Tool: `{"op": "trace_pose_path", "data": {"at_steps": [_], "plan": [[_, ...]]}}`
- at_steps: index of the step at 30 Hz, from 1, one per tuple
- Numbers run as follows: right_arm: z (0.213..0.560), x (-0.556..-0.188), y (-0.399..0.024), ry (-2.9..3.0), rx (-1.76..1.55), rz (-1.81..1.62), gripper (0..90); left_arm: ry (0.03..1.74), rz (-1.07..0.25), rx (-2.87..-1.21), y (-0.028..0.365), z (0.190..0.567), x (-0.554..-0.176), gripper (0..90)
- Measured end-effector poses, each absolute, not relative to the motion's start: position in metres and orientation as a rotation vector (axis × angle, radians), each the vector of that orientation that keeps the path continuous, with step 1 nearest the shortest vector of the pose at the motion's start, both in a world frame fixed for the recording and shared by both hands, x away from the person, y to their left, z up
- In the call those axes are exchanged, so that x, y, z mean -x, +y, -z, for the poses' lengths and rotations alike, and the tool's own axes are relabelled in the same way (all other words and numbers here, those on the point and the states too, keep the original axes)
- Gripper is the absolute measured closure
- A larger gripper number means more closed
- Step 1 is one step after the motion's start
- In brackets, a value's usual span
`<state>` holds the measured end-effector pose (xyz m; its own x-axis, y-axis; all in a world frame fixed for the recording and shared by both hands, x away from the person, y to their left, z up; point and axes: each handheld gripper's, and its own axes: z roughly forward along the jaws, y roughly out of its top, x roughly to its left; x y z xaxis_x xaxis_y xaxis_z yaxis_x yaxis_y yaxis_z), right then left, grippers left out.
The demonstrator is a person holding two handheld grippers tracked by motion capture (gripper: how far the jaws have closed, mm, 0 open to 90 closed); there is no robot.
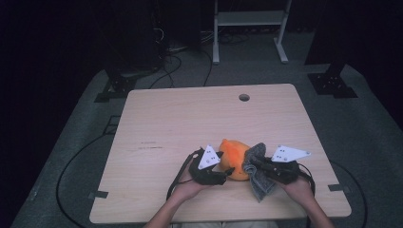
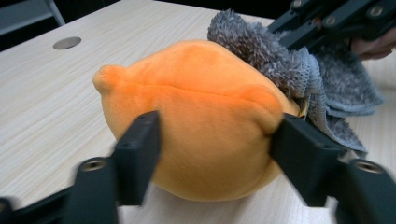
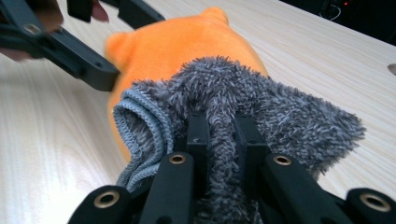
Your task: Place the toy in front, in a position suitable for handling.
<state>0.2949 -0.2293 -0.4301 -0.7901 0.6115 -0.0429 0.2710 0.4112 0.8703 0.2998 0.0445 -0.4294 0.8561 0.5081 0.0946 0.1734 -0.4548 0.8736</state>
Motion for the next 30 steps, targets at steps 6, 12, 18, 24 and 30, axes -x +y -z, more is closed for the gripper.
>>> {"op": "trace_pose_path", "data": {"at_steps": [6, 12, 18, 24, 30], "plan": [[0.408, -0.293, -0.216, 2.272, -0.699, -1.445, 78.6, 0.387, -0.505, -2.116, 0.043, 0.433, -0.292, 39.1], [0.416, -0.301, -0.206, 2.306, -0.721, -1.413, 78.9, 0.426, -0.391, -2.068, 0.056, 0.425, -0.300, 29.2], [0.404, -0.293, -0.200, 2.310, -0.661, -1.417, 79.0, 0.361, -0.414, -2.126, 0.049, 0.431, -0.294, 38.0], [0.400, -0.297, -0.190, 2.326, -0.640, -1.353, 79.0, 0.265, -0.420, -2.177, 0.052, 0.436, -0.290, 38.5], [0.407, -0.299, -0.197, 2.337, -0.718, -1.405, 79.1, 0.361, -0.347, -2.094, 0.055, 0.431, -0.295, 28.1]]}}
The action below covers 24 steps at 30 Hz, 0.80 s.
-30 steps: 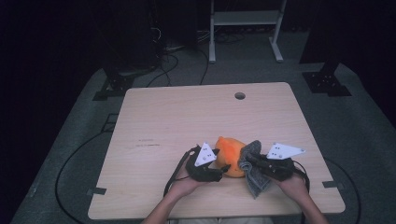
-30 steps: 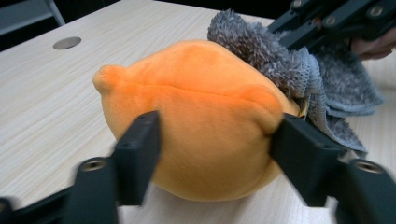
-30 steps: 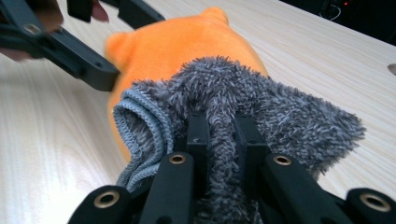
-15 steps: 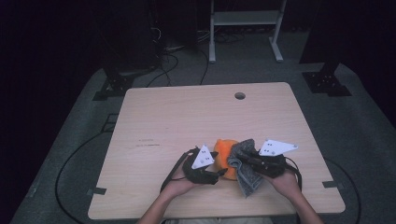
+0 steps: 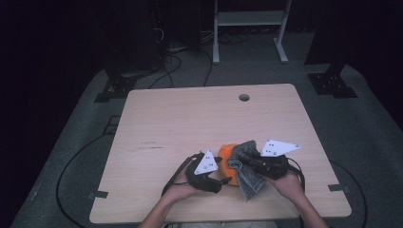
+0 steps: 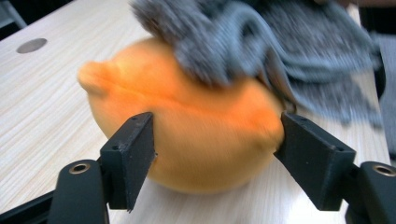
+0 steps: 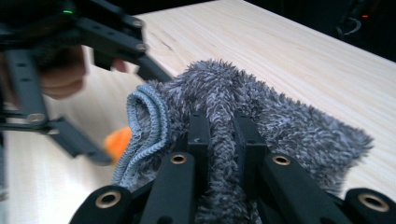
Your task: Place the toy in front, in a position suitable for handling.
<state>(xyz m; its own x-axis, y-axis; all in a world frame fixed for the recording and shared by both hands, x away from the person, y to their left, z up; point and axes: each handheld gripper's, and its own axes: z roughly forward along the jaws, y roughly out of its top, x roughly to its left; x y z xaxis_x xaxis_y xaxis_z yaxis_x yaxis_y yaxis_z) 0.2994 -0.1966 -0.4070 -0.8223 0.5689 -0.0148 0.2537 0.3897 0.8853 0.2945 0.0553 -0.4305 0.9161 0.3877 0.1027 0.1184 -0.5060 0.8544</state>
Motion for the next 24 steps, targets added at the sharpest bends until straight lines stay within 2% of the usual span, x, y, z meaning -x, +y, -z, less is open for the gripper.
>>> {"op": "trace_pose_path", "data": {"at_steps": [6, 11, 24], "plan": [[0.406, -0.298, -0.197, 2.337, -0.701, -1.371, 79.1, 0.342, -0.405, -2.184, 0.052, 0.439, -0.290, 34.5], [0.414, -0.310, -0.219, 2.325, -0.837, -1.377, 79.1, 0.339, -0.369, -2.156, 0.057, 0.434, -0.294, 33.6], [0.418, -0.300, -0.218, 2.318, -0.831, -1.367, 79.2, 0.366, -0.302, -2.092, 0.057, 0.424, -0.291, 29.3]]}}
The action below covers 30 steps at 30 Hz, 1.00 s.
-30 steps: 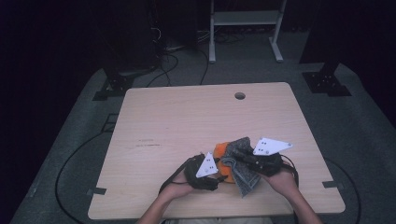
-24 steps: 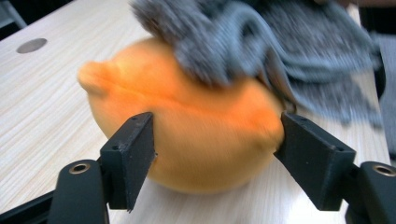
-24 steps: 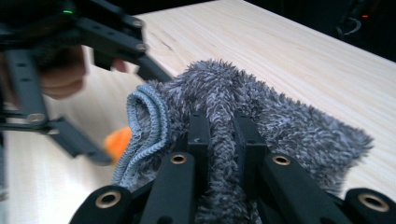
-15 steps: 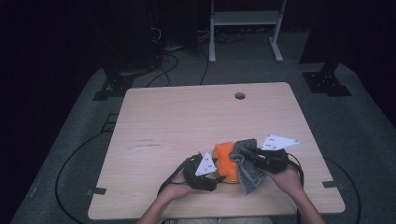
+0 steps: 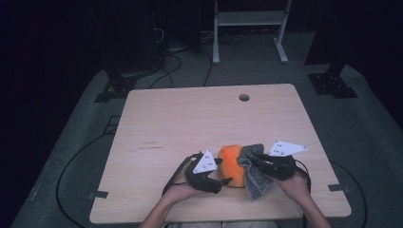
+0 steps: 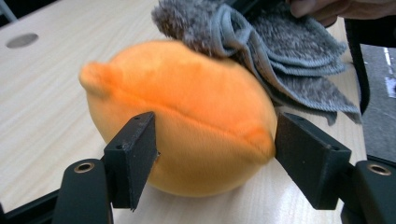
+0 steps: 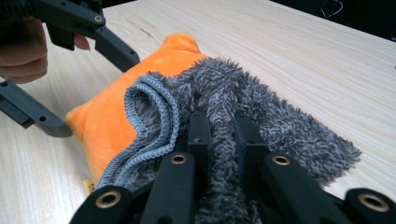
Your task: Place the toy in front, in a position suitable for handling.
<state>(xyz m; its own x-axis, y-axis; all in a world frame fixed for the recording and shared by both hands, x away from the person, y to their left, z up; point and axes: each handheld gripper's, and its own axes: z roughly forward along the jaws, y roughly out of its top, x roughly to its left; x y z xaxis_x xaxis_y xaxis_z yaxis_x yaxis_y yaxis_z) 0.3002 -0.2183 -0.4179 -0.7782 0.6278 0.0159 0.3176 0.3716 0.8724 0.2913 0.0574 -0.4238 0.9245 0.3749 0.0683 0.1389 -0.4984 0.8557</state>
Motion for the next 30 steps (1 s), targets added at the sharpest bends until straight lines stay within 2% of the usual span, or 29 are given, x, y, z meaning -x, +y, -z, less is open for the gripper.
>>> {"op": "trace_pose_path", "data": {"at_steps": [4, 7, 12, 16, 24, 30], "plan": [[0.418, -0.301, -0.214, 2.326, -0.829, -1.384, 79.3, 0.384, -0.318, -2.077, 0.057, 0.422, -0.292, 28.2], [0.417, -0.301, -0.205, 2.342, -0.802, -1.374, 79.4, 0.422, -0.351, -2.123, 0.055, 0.430, -0.293, 35.5], [0.399, -0.290, -0.188, 2.344, -0.682, -1.423, 79.4, 0.328, -0.388, -2.152, 0.050, 0.434, -0.285, 35.4], [0.401, -0.289, -0.172, 2.396, -0.621, -1.374, 79.4, 0.268, -0.408, -2.194, 0.052, 0.437, -0.282, 35.2], [0.407, -0.295, -0.195, 2.362, -0.735, -1.354, 79.5, 0.334, -0.355, -2.170, 0.057, 0.432, -0.288, 33.3], [0.407, -0.298, -0.207, 2.355, -0.765, -1.299, 79.5, 0.329, -0.373, -2.176, 0.056, 0.434, -0.286, 33.8]]}}
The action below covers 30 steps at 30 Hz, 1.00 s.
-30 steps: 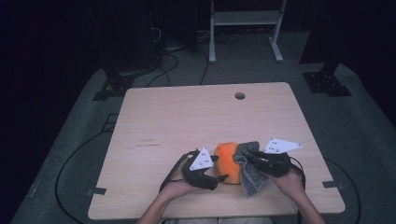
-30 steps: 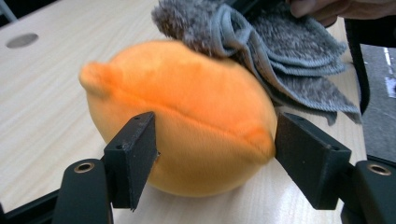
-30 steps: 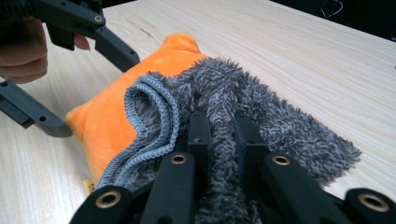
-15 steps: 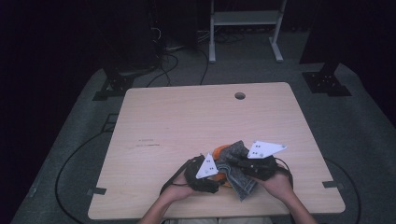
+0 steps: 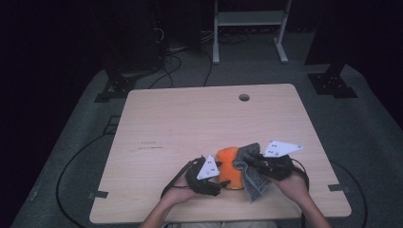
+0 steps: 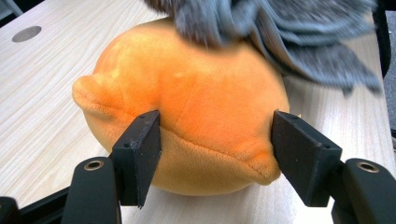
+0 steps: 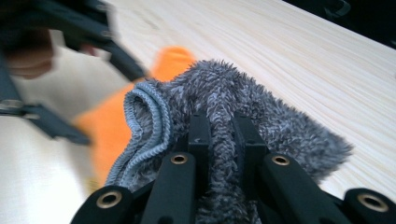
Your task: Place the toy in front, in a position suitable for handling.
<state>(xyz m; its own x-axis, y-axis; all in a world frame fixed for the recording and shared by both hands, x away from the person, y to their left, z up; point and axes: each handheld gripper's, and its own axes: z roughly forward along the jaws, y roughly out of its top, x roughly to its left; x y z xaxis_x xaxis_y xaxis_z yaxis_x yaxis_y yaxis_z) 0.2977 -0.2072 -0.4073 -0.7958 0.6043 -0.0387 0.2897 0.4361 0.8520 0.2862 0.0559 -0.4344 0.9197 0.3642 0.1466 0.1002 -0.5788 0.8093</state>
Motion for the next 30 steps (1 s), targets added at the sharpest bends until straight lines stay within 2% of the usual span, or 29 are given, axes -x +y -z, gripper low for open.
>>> {"op": "trace_pose_path", "data": {"at_steps": [3, 7, 12, 18, 22, 27, 30], "plan": [[0.411, -0.304, -0.218, 2.357, -0.840, -1.327, 79.5, 0.319, -0.376, -2.170, 0.058, 0.431, -0.287, 32.7], [0.412, -0.299, -0.214, 2.366, -0.812, -1.330, 79.5, 0.378, -0.403, -2.111, 0.060, 0.418, -0.288, 20.1], [0.412, -0.287, -0.206, 2.383, -0.744, -1.328, 79.5, 0.437, -0.413, -2.143, 0.054, 0.425, -0.292, 19.1], [0.394, -0.278, -0.189, 2.351, -0.629, -1.384, 79.6, 0.319, -0.438, -2.162, 0.049, 0.431, -0.282, 26.4], [0.397, -0.289, -0.178, 2.392, -0.633, -1.349, 79.6, 0.277, -0.431, -2.180, 0.053, 0.430, -0.281, 28.1], [0.404, -0.288, -0.185, 2.400, -0.672, -1.373, 79.7, 0.333, -0.399, -2.096, 0.064, 0.415, -0.288, 21.6], [0.406, -0.281, -0.185, 2.400, -0.645, -1.407, 79.6, 0.383, -0.405, -2.139, 0.061, 0.417, -0.293, 17.4]]}}
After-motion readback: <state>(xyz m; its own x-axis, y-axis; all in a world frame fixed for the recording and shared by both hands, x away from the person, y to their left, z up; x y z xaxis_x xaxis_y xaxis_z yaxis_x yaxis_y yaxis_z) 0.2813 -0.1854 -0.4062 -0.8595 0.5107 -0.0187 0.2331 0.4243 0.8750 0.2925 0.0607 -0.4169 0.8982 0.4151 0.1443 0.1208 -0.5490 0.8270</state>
